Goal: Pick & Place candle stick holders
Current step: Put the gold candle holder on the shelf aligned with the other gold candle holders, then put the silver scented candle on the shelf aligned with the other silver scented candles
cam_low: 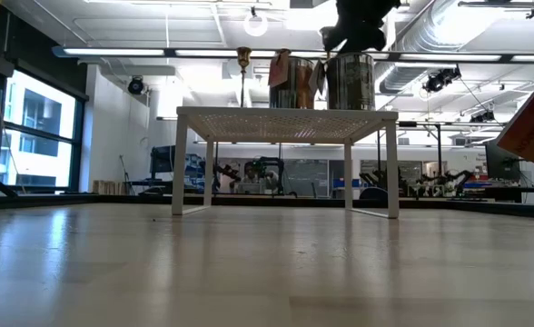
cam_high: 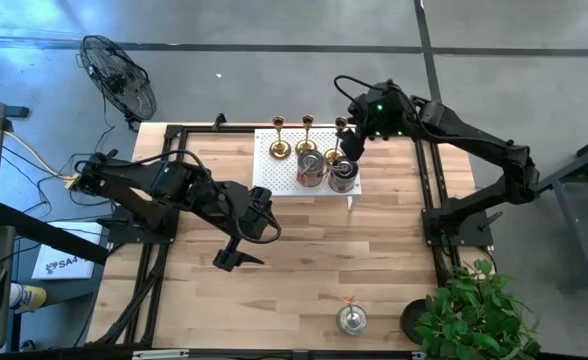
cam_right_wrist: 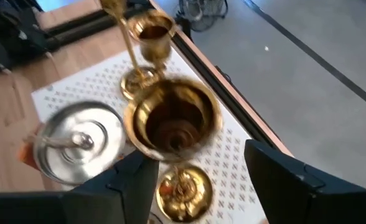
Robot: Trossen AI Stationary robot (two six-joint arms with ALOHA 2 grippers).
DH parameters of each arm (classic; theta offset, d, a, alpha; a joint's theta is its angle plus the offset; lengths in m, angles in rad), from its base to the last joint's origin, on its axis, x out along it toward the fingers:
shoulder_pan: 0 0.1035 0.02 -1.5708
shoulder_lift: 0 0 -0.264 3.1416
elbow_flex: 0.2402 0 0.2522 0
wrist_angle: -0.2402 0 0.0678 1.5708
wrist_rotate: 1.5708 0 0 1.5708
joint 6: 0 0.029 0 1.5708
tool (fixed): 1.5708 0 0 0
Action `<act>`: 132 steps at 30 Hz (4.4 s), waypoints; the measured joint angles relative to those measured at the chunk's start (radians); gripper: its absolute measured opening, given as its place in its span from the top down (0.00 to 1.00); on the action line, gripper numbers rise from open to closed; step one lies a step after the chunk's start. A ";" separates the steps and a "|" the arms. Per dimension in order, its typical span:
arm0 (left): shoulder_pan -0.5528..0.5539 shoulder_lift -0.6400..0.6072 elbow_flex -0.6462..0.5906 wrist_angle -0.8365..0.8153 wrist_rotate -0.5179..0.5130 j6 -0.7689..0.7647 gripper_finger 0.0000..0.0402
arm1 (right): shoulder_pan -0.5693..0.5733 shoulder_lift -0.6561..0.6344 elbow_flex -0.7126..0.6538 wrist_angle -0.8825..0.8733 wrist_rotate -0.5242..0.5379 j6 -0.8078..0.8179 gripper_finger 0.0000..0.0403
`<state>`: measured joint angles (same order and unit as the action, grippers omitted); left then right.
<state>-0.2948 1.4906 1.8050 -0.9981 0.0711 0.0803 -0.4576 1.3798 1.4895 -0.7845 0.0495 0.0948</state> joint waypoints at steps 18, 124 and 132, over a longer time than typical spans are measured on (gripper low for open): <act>0.000 0.000 0.000 0.000 -0.001 0.016 0.03 | 0.006 -0.036 0.000 -0.135 0.102 0.002 0.42; -0.379 0.249 -0.001 0.301 -0.587 -0.451 0.03 | 1.192 0.164 -0.458 0.329 -0.035 0.444 0.02; -0.379 0.250 -0.001 0.301 -0.587 -0.452 0.03 | 1.192 0.183 -0.458 0.344 -0.036 0.431 0.02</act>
<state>-0.6743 1.7405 1.8042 -0.6975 -0.5154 -0.3713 0.7343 1.5625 1.0317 -0.4409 0.0133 0.5259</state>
